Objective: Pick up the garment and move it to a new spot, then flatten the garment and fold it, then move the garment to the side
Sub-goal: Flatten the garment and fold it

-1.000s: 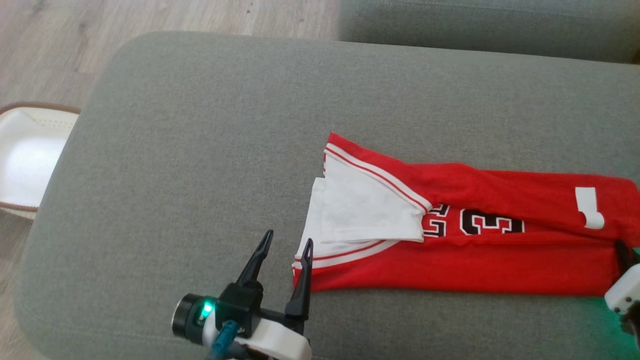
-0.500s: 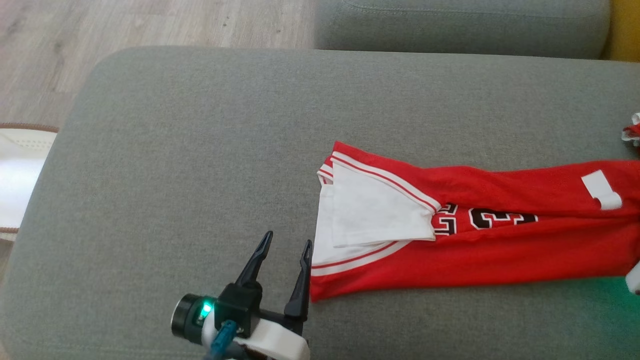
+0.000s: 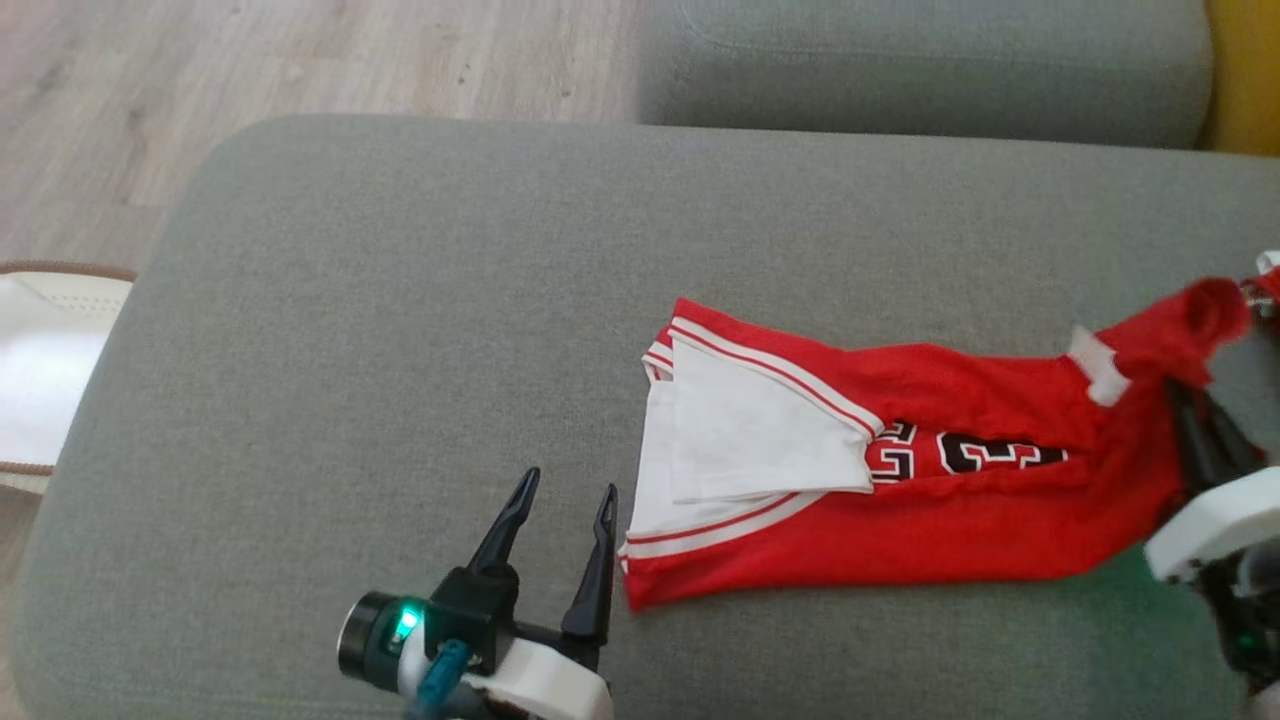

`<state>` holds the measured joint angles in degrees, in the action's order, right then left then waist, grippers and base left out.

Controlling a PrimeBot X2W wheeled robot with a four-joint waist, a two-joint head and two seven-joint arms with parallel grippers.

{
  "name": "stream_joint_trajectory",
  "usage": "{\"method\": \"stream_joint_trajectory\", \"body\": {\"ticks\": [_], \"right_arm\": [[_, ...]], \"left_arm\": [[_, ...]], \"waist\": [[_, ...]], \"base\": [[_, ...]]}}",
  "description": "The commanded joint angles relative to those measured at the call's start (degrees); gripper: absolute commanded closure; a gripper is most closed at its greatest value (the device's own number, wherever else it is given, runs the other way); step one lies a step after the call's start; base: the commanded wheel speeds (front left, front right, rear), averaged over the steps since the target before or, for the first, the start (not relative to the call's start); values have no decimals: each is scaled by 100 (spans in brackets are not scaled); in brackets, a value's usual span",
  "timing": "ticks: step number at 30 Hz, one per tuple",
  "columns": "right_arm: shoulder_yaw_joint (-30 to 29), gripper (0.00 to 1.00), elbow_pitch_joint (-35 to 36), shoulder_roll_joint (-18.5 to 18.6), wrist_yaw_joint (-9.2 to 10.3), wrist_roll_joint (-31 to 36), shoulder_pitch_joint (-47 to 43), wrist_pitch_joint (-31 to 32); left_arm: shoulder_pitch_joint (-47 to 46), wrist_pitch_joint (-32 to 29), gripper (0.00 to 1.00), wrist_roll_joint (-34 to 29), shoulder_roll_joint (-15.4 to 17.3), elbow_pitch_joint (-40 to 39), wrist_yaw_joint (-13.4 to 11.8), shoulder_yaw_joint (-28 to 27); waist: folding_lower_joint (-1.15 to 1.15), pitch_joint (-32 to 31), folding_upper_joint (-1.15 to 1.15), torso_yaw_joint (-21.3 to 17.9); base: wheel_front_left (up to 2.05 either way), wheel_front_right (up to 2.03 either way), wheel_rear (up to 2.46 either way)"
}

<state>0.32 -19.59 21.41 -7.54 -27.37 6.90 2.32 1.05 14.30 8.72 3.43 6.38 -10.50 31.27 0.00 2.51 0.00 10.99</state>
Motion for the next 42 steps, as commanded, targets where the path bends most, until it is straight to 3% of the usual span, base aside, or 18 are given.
{"method": "stream_joint_trajectory", "body": {"ticks": [1, 7, 16, 22, 32, 33, 34, 38, 42], "right_arm": [[122, 100, 308, 51, 5, 49, 51, 2], [484, 100, 879, -593, 5, 128, 65, 415], [1090, 100, 742, -1417, 5, 356, 441, 799], [1341, 100, 341, -1684, 5, 342, 776, 856], [1837, 100, -39, -1793, 5, 174, 826, 924], [1895, 69, -30, -1798, 5, 111, 817, 897], [1958, 0, 1, -1804, 5, -3, 805, 844], [2066, 0, 243, -1771, 5, -554, 715, 504], [1968, 0, 611, -1216, 5, -1015, 456, 229]], "left_arm": [[-107, 70, 0, -46, -55, -144, 40, -192], [-45, 70, 0, -97, -55, -83, 128, -208], [-67, 70, 0, -81, -55, 56, 234, -155], [-120, 70, 0, -60, -55, 123, 264, -84], [-194, 70, 0, 31, -55, 219, 227, 32], [-195, 70, 0, 36, -55, 223, 218, 31], [-193, 70, 0, 46, -55, 218, 218, 33], [-174, 70, 0, 90, -55, 203, 203, 21], [-155, 70, 0, 100, -56, 159, 184, -12]], "waist": [[0, -53, 0, 41], [0, -203, 0, 230], [0, -225, 0, 694], [0, -155, 0, 931], [0, -123, 0, 1069], [0, -124, 0, 1059], [0, -127, 0, 1040], [0, -169, 0, 963], [0, -218, 0, 843]], "base": [[0, 0, 0], [0, 0, 0], [0, 0, 0], [0, 0, 0], [0, 0, 0], [0, 0, 0], [0, 0, 0], [0, 0, 0], [0, 0, 0]]}}
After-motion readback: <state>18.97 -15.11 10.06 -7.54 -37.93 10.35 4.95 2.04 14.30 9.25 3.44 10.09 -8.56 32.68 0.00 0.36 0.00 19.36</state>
